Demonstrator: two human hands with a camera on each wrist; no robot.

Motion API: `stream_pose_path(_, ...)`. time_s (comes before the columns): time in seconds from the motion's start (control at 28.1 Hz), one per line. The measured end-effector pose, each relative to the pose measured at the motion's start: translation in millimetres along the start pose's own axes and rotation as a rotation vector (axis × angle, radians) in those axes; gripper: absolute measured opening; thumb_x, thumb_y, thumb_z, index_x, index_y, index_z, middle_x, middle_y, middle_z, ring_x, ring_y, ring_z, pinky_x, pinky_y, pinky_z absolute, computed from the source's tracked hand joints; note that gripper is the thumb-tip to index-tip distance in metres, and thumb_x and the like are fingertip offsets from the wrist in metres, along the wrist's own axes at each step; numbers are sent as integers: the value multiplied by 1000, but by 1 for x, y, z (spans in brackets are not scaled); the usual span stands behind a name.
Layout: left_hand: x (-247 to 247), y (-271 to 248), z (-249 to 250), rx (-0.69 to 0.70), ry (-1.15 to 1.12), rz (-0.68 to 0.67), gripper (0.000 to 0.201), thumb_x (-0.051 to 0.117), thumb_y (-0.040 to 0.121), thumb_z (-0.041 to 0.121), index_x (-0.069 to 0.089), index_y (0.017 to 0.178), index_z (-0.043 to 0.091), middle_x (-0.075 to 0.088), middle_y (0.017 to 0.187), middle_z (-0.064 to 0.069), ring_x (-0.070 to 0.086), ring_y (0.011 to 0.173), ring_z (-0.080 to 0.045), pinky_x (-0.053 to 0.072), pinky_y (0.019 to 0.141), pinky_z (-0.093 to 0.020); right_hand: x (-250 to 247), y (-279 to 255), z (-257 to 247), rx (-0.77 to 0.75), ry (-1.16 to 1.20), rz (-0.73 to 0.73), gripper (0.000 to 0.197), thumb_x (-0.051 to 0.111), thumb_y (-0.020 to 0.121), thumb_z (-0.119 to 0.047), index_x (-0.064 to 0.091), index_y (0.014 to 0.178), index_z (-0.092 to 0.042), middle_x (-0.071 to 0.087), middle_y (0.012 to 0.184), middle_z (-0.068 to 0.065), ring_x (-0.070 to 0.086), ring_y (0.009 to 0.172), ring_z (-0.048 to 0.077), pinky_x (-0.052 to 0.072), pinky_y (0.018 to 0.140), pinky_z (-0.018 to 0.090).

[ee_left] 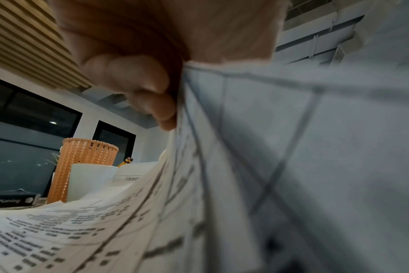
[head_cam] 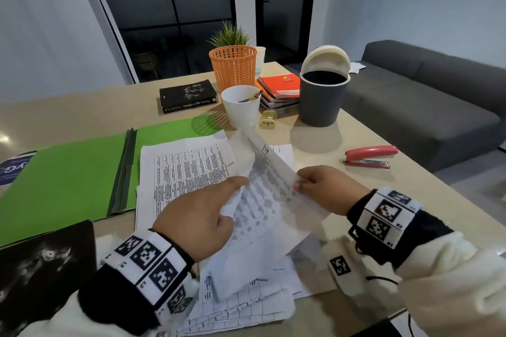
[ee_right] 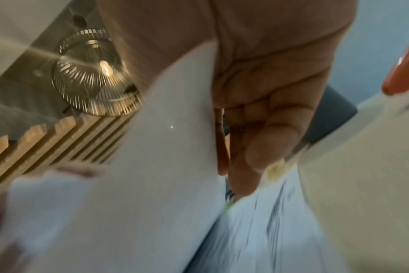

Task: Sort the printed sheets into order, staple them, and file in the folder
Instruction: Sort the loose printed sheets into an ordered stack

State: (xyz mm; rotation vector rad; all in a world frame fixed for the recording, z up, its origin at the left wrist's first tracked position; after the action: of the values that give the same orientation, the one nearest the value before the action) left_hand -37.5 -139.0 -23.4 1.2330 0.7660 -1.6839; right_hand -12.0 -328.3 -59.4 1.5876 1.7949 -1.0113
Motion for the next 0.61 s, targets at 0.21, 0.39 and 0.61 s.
stream_pose_path(0.21,9,-3,15,61,4,-31,59,44,88,23,27,138,48,57,89,9,52,74,-8,32,54,-7,-85,-9,46,120,67,383,25,47,95,-21,62,113,-11,57,95,5,53,90,20,35,78,25)
stream_pose_path(0.39,20,-3,27,119,0,-64,37,37,88,35,49,123,41,57,114,19,56,91,-3,46,83,-23,-143,-45,74,166,94,720,28,47,96,-15,60,114,2,62,114,24,55,109,35,39,89,35)
stream_pose_path(0.61,46,0,57,264,97,-200,29,42,92,39,52,118,35,48,99,17,49,87,-4,38,75,-21,-159,-65,111,239,251,839,13,46,95,-18,58,91,-15,57,89,13,50,84,24,32,75,28)
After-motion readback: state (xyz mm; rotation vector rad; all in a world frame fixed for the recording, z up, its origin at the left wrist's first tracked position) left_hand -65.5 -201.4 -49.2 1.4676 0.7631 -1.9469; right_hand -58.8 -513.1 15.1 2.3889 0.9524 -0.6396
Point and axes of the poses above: each hand's wrist, its own y-axis towards the middle knuckle, its own x-axis out of the palm, z = x × y, the point moved 10 cm from there along y, towards the middle knuckle
